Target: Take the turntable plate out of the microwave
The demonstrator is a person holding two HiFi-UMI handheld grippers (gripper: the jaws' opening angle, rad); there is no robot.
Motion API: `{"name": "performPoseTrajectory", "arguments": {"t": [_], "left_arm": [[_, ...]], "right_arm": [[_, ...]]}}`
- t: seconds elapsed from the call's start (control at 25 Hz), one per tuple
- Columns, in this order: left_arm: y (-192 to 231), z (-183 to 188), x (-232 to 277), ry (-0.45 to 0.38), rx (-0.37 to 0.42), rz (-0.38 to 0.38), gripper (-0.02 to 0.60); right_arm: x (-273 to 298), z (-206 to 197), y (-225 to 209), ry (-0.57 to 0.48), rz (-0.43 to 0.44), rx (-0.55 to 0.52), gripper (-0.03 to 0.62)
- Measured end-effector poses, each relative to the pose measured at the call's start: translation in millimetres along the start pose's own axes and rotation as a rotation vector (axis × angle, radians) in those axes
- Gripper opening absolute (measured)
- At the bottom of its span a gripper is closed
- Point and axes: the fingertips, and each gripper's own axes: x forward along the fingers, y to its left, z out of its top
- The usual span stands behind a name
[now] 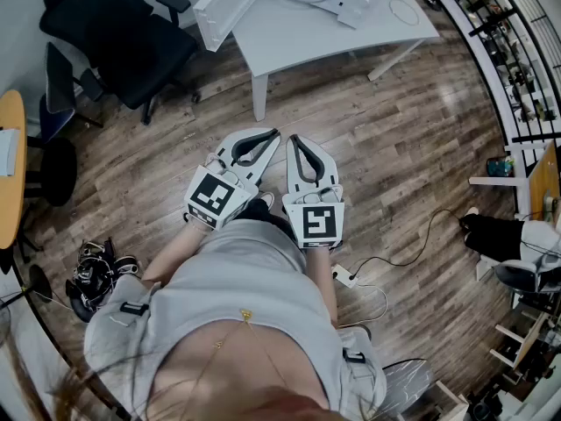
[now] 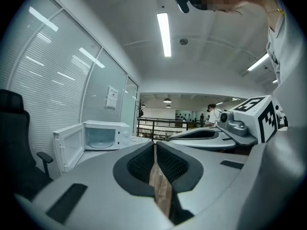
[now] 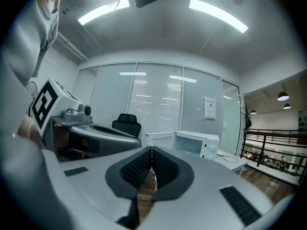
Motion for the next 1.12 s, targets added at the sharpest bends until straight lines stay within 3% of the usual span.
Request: {"name": "performPoseTrajectory", "arguments": {"t": [0.12, 0.2, 0.28, 0.4, 0.72, 1.12], "left_arm": [[-1, -6, 4, -0.009, -0.020, -0.017, 0.040], [1, -7, 6, -0.014, -0.034, -0.017, 0.054], [6, -8, 9, -0.011, -0.046, -0.010, 0.124], [12, -7, 15, -0.010, -0.057, -0.015, 0.170], [38, -9, 37, 0.000, -0.062, -0.017, 0.176], [108, 5, 97, -0.012, -0.061, -0.046, 0.176]], "right_arm": [[0, 1, -2, -0.029, 0.020, 0.035, 0.027], [1, 1, -5, -0.031, 0.025, 0.038, 0.093], [2, 0, -9, -0.030, 0.018, 0.040, 0.095], [4, 0, -18, -0.034, 0.013, 0.065, 0.121], [35, 1, -35, -0.025, 0.025, 0.065, 0.138], [116, 12, -81, -0.044, 0.006, 0.071, 0.138]]}}
